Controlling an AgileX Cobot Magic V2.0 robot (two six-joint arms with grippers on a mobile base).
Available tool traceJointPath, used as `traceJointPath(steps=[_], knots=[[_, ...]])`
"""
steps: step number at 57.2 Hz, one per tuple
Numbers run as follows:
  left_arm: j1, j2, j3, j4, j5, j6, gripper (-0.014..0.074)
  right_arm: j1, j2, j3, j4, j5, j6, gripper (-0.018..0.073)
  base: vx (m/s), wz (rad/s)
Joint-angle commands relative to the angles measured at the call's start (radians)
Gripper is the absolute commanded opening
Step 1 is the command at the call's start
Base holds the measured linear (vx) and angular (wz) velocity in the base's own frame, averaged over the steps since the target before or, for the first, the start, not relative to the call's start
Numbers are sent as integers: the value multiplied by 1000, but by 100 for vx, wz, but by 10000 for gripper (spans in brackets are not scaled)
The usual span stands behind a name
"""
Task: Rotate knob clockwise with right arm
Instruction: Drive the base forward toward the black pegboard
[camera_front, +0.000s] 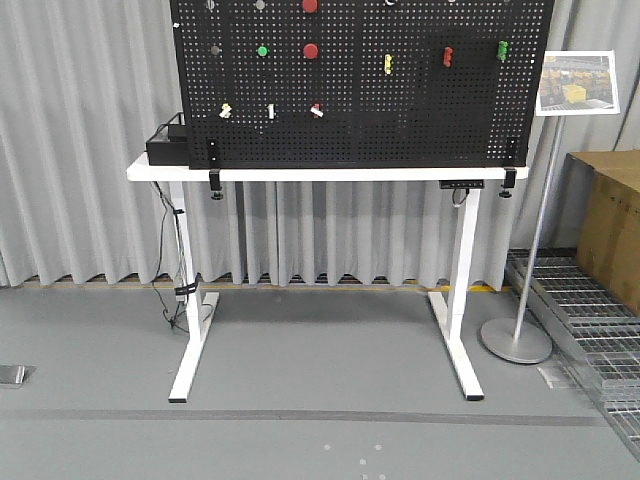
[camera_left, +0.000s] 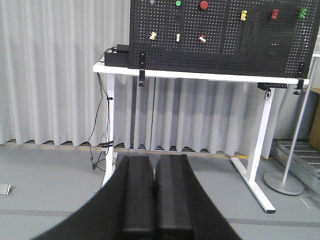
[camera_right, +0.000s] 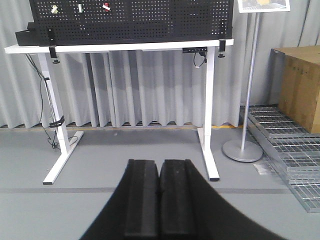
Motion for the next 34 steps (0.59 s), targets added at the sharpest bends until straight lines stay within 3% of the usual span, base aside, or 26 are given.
traceJointPath(steps=[1, 34], knots=[[2, 0, 13, -8, -82, -10, -6, -7, -11, 5, -3, -81, -6, -9, 0, 0], [2, 0, 13, -8, -82, -10, -6, -7, -11, 5, -3, -81, -6, -9, 0, 0]])
